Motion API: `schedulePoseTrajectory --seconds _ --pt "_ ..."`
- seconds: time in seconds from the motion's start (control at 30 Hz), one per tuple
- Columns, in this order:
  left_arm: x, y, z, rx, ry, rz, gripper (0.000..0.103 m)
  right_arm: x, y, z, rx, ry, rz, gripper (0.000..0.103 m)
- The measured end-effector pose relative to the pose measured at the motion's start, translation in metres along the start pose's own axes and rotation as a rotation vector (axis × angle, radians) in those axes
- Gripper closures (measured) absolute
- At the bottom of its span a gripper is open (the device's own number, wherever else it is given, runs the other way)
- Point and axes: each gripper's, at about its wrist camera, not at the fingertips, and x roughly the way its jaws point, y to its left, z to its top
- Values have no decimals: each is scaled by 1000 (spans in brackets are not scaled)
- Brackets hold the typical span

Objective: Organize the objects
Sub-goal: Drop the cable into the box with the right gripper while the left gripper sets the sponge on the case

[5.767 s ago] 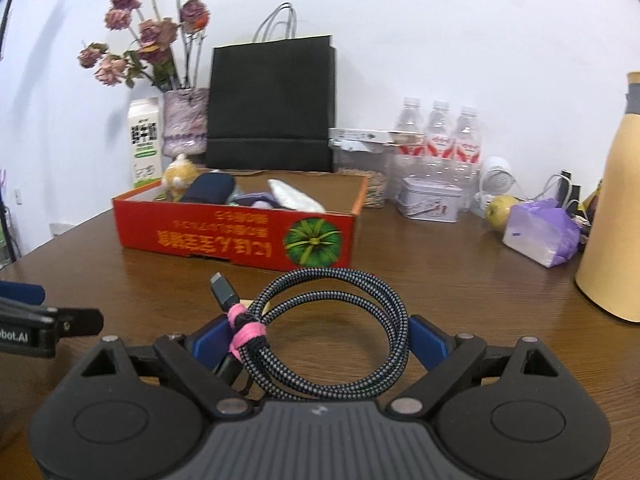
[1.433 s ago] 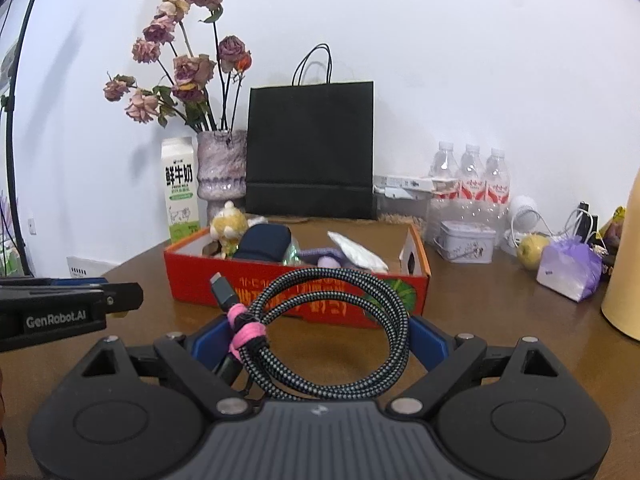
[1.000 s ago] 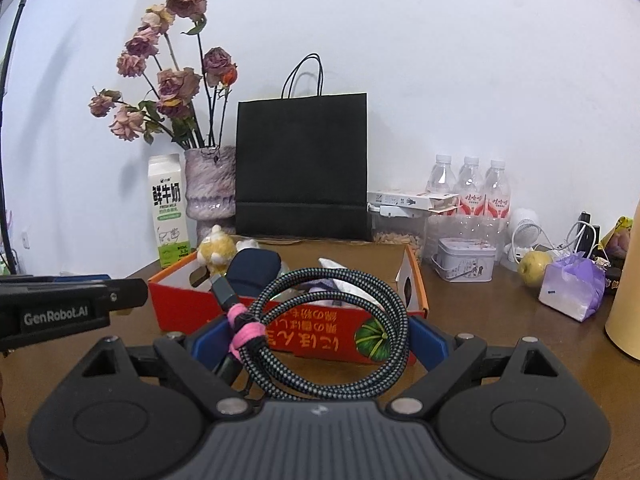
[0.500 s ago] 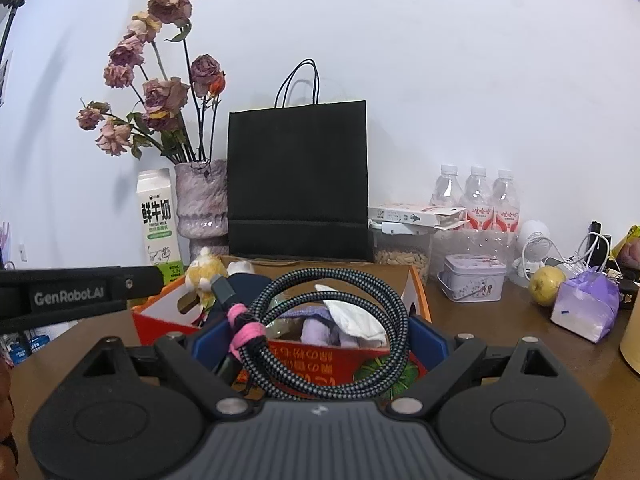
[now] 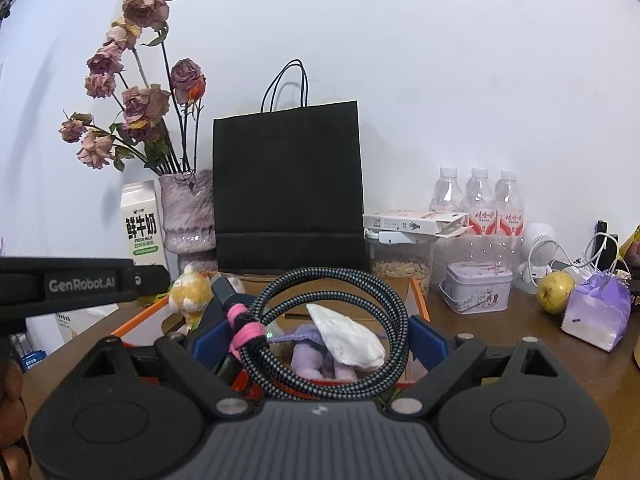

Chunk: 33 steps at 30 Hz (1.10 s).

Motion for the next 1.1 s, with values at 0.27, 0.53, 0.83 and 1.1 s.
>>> schedulePoseTrajectory --seconds 0.27,0.53,0.83,1.1 --pt "20 -1 9 2 -17 -1 70 20 -1 8 -11 -12 3 10" --pt "42 0 17 6 -21 0 70 33 -4 11 -12 -13 3 11" --pt "68 2 23 12 -7 4 70 57 -12 22 -9 -11 3 10" --pt "93 4 24 25 16 10 70 80 -18 23 -11 0 14 10"
